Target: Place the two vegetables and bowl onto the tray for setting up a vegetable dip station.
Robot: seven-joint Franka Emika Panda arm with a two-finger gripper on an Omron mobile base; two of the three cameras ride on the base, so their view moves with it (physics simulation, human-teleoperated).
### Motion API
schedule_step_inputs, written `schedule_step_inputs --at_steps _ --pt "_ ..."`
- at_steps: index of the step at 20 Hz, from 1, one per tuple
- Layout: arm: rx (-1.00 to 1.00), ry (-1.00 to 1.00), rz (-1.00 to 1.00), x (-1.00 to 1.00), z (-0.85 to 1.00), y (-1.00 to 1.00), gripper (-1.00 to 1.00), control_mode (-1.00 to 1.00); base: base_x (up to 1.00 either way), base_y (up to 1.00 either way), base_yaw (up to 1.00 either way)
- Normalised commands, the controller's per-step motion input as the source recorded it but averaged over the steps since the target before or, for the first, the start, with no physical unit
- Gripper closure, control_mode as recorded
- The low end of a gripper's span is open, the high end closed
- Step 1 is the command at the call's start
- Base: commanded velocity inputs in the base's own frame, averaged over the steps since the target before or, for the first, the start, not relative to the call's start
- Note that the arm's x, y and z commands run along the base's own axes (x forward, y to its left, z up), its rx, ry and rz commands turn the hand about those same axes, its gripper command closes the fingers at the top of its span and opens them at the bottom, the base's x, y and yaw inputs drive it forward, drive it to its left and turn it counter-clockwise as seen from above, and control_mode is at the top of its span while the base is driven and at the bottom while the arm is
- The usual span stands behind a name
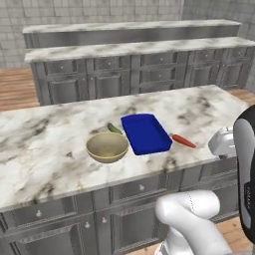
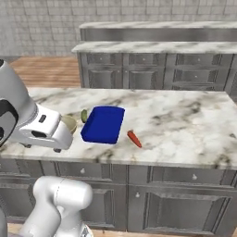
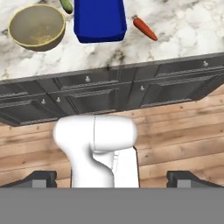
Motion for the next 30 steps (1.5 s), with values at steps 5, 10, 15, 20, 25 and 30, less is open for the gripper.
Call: schedule_step_inputs --at_steps 5,10,15,20,25,30 --pt "0.0 0.0 0.0 0.0 0.0 0.0 -1.0 1.0 0.37 -0.4 0.24" --pt "0.0 0.0 0.0 0.0 0.0 0.0 -1.0 1.0 0.59 -0.05 0.17" --pt "0.0 0.0 0.0 0.0 0.0 0.0 -1.0 1.0 0.6 -0.18 0.19" --pt "0.0 0.0 0.0 0.0 0.0 0.0 -1.0 1.0 0.45 -0.28 0.21" --pt "0.0 0.0 0.0 0.0 0.0 0.0 -1.0 1.0 0.17 -0.03 0.03" --pt "0.0 0.0 0.0 0.0 0.0 0.0 -1.0 1.0 0.26 -0.11 0.02"
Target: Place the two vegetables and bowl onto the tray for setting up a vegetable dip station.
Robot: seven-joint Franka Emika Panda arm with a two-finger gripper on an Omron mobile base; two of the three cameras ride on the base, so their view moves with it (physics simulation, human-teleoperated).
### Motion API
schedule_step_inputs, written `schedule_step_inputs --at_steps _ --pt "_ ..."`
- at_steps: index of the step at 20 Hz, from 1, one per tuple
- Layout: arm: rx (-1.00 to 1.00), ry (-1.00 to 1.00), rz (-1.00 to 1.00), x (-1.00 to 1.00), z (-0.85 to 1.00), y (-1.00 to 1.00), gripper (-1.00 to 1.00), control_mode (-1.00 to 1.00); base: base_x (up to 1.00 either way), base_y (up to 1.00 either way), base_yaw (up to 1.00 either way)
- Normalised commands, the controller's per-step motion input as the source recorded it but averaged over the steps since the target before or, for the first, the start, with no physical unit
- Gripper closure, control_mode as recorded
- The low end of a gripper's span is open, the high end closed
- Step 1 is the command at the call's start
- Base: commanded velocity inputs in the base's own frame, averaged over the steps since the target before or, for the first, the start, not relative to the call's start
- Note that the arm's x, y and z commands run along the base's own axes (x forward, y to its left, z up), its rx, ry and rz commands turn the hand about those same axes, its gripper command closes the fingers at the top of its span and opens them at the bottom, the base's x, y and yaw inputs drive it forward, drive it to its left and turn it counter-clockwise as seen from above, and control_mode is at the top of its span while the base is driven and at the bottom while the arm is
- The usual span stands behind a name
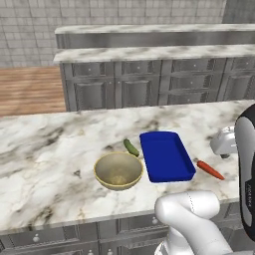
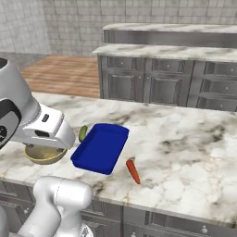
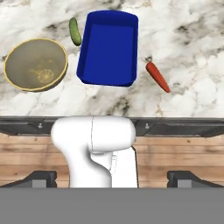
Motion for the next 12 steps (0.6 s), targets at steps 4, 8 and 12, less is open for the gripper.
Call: schedule_step_inputs --at_steps 4,8,12 --pt "0.0 0.0 0.0 0.0 0.0 0.0 -1.0 1.0 0.12 -0.01 0.01" --pt "0.0 0.0 0.0 0.0 0.0 0.0 -1.0 1.0 0.12 0.0 0.0" --pt "0.0 0.0 0.0 0.0 0.0 0.0 -1.0 1.0 0.25 0.0 -0.06"
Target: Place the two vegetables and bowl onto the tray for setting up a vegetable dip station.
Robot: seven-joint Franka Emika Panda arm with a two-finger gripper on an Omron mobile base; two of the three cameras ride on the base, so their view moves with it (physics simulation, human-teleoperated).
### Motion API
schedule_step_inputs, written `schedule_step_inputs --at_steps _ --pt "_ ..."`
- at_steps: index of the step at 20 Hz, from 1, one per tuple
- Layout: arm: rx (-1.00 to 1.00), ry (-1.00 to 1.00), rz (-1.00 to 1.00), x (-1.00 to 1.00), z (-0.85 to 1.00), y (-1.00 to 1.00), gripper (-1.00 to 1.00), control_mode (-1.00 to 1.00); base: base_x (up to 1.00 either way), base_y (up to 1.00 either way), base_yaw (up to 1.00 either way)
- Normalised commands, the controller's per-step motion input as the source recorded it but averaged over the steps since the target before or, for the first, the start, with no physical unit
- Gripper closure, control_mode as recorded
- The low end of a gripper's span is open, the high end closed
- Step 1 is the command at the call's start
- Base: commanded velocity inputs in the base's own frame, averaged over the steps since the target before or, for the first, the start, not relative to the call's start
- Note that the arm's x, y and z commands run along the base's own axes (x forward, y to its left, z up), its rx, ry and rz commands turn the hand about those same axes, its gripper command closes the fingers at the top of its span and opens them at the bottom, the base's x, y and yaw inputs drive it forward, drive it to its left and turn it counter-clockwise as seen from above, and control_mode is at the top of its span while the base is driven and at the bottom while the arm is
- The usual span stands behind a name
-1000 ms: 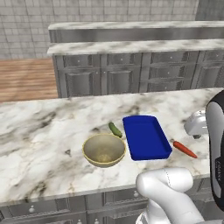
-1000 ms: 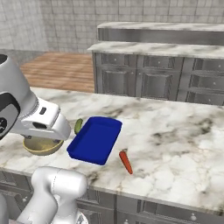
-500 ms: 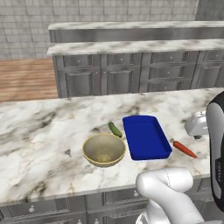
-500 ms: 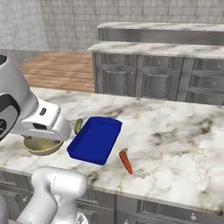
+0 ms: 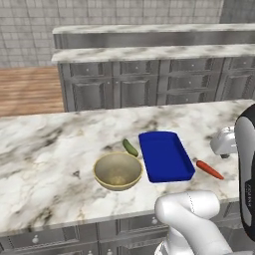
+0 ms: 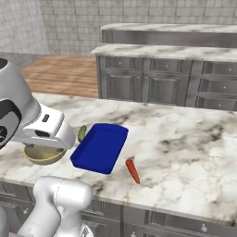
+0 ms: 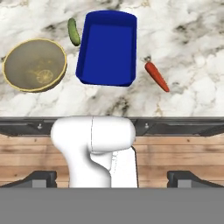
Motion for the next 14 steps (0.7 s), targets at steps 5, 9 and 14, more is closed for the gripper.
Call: schedule_step_inputs --at_steps 5,9,14 --pt "0.0 0.0 0.0 0.0 0.0 0.0 -1.0 1.0 0.33 0.0 -0.07" --pt "0.0 0.0 0.0 0.0 0.0 0.0 -1.0 1.0 0.29 0.0 -0.09" --pt "0.0 0.0 0.0 0.0 0.0 0.0 -1.0 1.0 0.29 0.0 -0.09"
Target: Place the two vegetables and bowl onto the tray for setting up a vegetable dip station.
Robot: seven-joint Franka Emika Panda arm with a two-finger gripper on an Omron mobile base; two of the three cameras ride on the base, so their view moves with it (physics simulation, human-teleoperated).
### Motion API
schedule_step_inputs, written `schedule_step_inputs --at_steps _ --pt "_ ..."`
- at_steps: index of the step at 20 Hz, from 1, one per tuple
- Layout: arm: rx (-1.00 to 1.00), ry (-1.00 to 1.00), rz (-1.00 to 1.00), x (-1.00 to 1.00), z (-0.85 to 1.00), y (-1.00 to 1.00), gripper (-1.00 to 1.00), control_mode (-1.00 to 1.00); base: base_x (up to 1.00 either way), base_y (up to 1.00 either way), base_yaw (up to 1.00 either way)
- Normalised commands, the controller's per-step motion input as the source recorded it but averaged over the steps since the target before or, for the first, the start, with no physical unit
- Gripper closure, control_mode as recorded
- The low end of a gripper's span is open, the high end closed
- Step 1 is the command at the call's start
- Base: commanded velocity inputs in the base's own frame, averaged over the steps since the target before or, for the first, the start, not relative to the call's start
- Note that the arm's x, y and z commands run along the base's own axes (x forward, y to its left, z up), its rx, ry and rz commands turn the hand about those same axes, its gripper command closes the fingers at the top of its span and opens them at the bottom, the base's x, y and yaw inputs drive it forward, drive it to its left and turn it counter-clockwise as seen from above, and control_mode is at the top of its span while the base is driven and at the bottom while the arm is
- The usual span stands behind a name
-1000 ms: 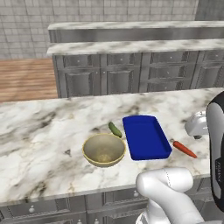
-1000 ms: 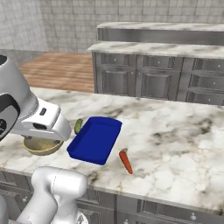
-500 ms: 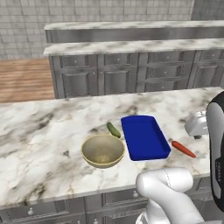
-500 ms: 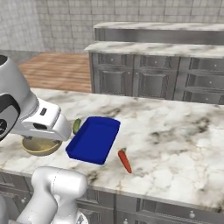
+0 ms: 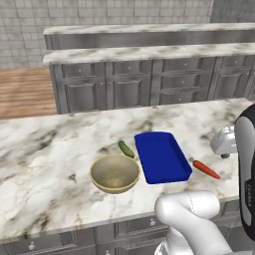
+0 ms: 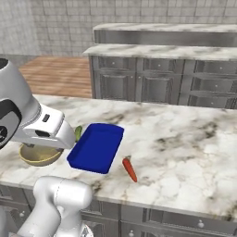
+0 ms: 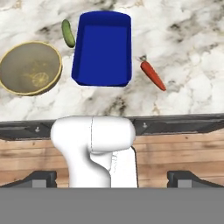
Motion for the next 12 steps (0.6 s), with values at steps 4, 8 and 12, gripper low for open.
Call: schedule_step_inputs --at_steps 4,8,12 --pt "0.0 0.0 0.0 0.0 0.0 0.0 -1.0 1.0 0.29 0.0 -0.07" --pt "0.0 0.0 0.0 0.0 0.0 0.0 -1.0 1.0 0.36 0.0 -0.03" --pt "0.0 0.0 0.0 0.0 0.0 0.0 -1.0 1.0 0.34 0.0 -0.01"
